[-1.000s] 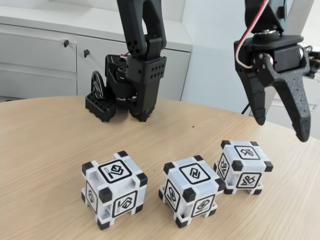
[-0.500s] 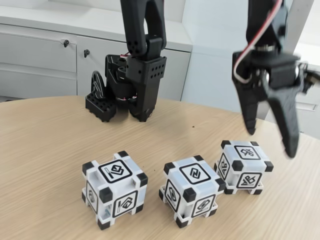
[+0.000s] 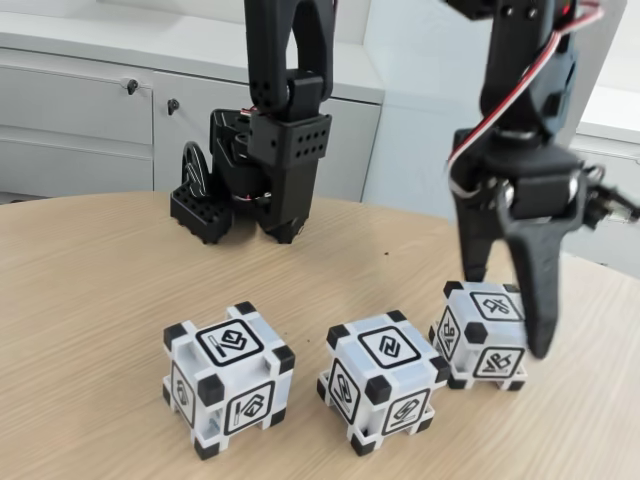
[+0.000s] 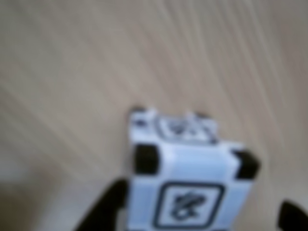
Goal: Stack cubes from left to right.
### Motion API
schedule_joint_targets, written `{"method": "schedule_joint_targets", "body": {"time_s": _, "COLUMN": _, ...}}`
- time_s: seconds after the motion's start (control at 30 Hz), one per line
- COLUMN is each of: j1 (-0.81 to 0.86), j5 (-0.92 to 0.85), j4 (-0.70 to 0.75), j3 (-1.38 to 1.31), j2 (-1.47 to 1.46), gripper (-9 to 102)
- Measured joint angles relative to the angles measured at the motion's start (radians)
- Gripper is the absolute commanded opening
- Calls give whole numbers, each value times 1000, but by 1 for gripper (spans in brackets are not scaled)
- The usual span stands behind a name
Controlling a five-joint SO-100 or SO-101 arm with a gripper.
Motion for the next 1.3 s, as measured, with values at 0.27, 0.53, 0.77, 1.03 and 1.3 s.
{"method": "schedule_joint_targets", "body": {"time_s": 0.27, "j1": 23, "j5": -37, "j4": -2, "j3": 0, "j2": -121, "gripper": 29}}
{"method": "schedule_joint_targets", "body": {"time_s": 0.53, "j1": 26, "j5": -64, "j4": -2, "j3": -2, "j2": -121, "gripper": 30}}
{"method": "schedule_joint_targets", "body": {"time_s": 0.77, "j1": 23, "j5": -114, "j4": -2, "j3": -2, "j2": -121, "gripper": 33}}
{"method": "schedule_joint_targets", "body": {"time_s": 1.03, "j1": 14, "j5": -121, "j4": 0, "j3": -8, "j2": -118, "gripper": 21}}
{"method": "schedule_joint_targets", "body": {"time_s": 1.3, "j1": 12, "j5": -120, "j4": 6, "j3": -11, "j2": -110, "gripper": 20}}
